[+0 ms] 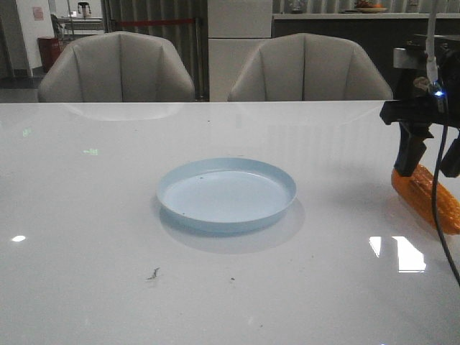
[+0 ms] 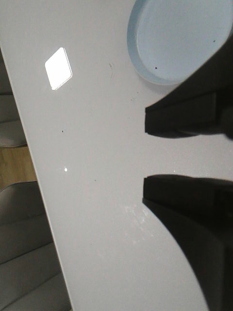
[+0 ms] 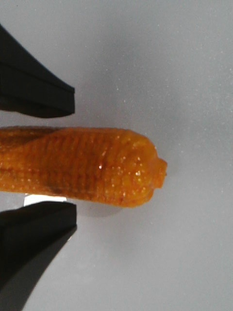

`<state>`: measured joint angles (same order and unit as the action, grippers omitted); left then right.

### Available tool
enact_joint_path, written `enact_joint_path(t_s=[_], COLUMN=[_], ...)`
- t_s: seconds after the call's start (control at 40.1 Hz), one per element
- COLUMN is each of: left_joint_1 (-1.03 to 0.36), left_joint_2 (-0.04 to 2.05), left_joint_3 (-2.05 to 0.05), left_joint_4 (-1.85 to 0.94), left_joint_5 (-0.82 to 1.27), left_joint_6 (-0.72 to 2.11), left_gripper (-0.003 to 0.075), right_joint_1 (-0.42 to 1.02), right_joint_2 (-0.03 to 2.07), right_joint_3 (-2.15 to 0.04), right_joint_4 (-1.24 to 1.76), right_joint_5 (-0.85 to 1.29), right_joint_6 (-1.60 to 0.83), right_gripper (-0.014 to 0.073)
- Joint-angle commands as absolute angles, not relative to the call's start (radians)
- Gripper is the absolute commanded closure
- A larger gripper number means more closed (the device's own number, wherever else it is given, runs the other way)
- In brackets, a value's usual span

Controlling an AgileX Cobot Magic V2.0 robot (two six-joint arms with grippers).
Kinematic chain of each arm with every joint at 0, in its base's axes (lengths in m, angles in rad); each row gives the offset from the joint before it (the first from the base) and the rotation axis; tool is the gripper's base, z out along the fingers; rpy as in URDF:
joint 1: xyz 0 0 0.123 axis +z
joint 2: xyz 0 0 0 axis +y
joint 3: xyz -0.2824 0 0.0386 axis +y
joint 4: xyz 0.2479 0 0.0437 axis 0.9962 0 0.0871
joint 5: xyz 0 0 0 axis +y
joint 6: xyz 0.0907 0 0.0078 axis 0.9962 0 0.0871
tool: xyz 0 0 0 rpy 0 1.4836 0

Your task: Place corn on plate with both arms

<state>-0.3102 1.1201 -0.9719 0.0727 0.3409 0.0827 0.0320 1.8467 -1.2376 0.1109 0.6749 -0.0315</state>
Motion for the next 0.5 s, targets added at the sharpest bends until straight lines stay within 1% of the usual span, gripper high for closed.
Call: enact_joint_path(t_s=[0.0, 0.349, 0.424, 0.474], left_joint_1=[-0.307, -0.307, -0.307, -0.307], left_joint_2=[1.037, 0.94, 0.93, 0.928], left_joint_3=[-0.954, -0.946, -0.946, -0.946], left_joint_4=[0.075, 0.075, 0.075, 0.075], left_joint_5=[0.239, 0.232, 0.232, 0.232], left_joint_6=[0.073, 0.073, 0.073, 0.073], left_gripper=[0.0461, 0.0461, 0.0461, 0.0461], right_joint_1=[0.028, 0.028, 0.028, 0.028], right_joint_2=[1.824, 1.89, 1.896, 1.896], right_joint_3=[-1.269, -1.269, -1.269, -1.271], right_joint_4=[0.148, 0.141, 0.141, 0.141], right_joint_5=[0.658, 0.65, 0.648, 0.643], right_joint_6=[-0.035, -0.036, -0.037, -0.049], right_gripper=[0.0104, 0.0111, 0.0155, 0.0207])
